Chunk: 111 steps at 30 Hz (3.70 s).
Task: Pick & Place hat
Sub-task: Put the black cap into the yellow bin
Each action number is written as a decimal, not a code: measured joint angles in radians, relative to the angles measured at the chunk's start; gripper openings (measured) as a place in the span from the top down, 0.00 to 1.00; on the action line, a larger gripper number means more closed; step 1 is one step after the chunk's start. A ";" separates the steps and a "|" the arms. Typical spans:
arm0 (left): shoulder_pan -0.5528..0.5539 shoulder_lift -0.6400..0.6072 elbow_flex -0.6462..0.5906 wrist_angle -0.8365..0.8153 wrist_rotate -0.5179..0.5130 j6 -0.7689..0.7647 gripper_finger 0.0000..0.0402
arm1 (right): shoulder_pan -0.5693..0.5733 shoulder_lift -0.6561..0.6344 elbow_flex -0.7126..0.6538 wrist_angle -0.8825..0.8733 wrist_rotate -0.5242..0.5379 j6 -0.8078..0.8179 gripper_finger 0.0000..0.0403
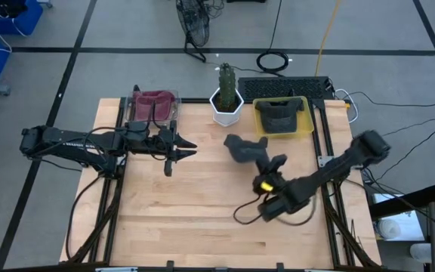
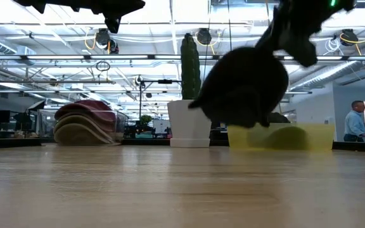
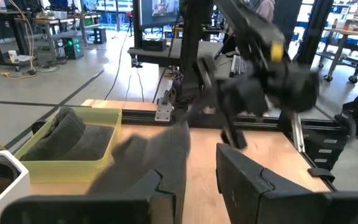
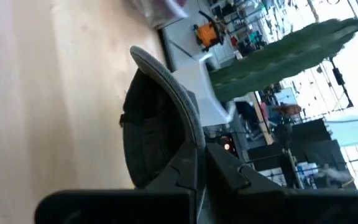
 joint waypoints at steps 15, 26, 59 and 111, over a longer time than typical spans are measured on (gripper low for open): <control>0.000 0.000 0.000 0.000 0.000 -0.006 0.78 | -0.124 -0.293 0.000 -0.349 -0.008 -0.199 0.99; -0.001 0.000 0.000 -0.002 0.000 -0.011 0.78 | -0.243 -0.293 -0.141 -0.535 -0.023 -0.027 0.99; 0.000 0.000 0.000 0.001 -0.001 -0.002 0.78 | -0.281 -0.386 -0.371 -0.111 0.126 -0.265 0.99; 0.000 0.000 0.000 -0.008 -0.001 -0.002 0.78 | -0.490 -0.612 -0.882 1.567 0.053 -1.329 0.74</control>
